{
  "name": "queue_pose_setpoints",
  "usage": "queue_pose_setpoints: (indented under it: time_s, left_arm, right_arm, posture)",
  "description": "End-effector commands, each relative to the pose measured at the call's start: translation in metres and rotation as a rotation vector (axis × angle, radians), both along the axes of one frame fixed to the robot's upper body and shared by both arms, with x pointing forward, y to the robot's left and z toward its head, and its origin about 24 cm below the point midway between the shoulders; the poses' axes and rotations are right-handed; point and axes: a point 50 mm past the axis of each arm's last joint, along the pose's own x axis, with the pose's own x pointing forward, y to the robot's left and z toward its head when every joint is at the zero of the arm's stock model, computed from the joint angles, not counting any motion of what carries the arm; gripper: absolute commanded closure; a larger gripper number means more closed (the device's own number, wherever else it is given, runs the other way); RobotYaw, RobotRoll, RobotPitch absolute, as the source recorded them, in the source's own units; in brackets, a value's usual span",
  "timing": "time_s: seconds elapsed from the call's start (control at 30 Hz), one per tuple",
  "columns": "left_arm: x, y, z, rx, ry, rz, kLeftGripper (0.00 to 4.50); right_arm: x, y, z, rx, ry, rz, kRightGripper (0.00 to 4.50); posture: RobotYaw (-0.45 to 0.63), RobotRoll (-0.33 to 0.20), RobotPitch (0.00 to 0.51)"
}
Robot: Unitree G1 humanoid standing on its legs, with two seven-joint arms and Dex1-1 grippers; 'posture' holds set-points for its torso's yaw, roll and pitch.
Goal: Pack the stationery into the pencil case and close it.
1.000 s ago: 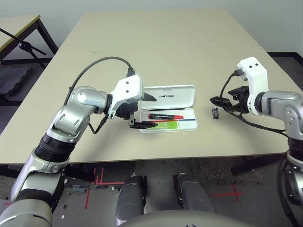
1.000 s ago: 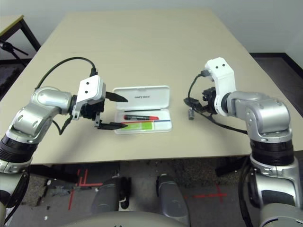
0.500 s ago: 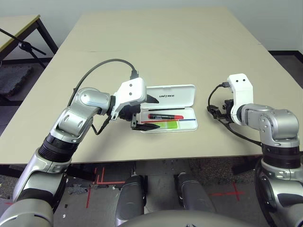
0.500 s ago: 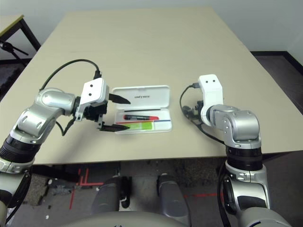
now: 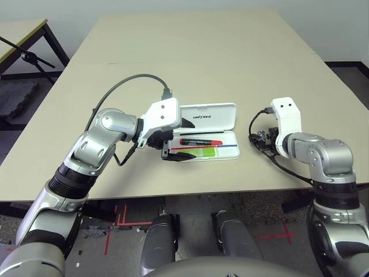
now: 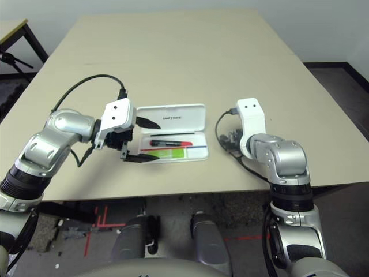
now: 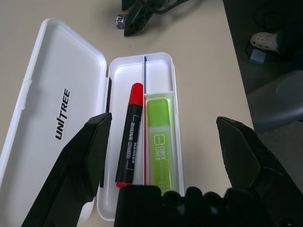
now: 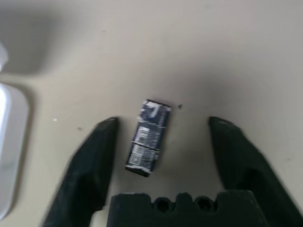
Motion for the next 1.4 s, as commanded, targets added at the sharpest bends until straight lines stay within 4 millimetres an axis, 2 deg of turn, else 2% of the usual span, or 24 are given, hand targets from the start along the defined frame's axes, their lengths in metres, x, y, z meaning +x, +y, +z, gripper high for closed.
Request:
queue_pose_setpoints:
  time_s: [0.03,0.13,0.23,0.37,0.57,0.7,0.87,1.03,1.4]
  left_arm:
    - [-0.001,-0.001,-0.005,0.02,0.009,-0.002,0.0]
    - [-0.001,-0.001,-0.006,0.023,0.01,-0.003,0.0]
    - [-0.001,-0.002,-0.006,0.025,0.011,-0.005,0.0]
    - [-0.001,-0.002,-0.006,0.027,0.013,-0.005,0.0]
    - [-0.001,-0.001,-0.006,0.031,0.014,-0.002,0.0]
    - [-0.001,0.0,-0.005,0.037,0.011,-0.001,0.0]
    - [-0.001,-0.001,-0.004,0.037,0.007,0.002,0.0]
    - [-0.002,-0.001,-0.004,0.037,0.007,0.009,0.0]
    - [-0.002,-0.002,-0.004,0.036,0.005,0.016,0.0]
  right_arm:
    - [-0.006,0.001,-0.013,0.002,0.075,0.016,2.01]
    - [-0.006,0.0,-0.011,-0.002,0.073,0.021,3.2]
    - [-0.005,-0.003,-0.006,-0.013,0.063,0.031,4.17]
    - [-0.006,-0.006,0.006,-0.049,0.03,0.129,4.17]
    - [-0.017,-0.019,0.026,-0.251,-0.072,0.587,4.17]
    - [-0.03,-0.027,0.033,-0.343,-0.062,0.93,4.17]
    - [-0.027,-0.024,0.042,-0.324,-0.116,1.07,4.17]
    - [-0.024,-0.009,0.049,-0.298,-0.241,1.254,4.17]
    - [-0.009,0.01,0.055,-0.323,-0.234,1.427,4.17]
  posture:
    - [-0.18,0.0,0.105]
    - [-0.18,0.0,0.106]
    - [-0.18,0.0,0.106]
    - [-0.18,0.0,0.108]
    - [-0.18,0.0,0.104]
    - [-0.18,0.0,0.104]
    - [-0.17,0.0,0.101]
    - [-0.16,0.0,0.101]
    - [-0.15,0.0,0.097]
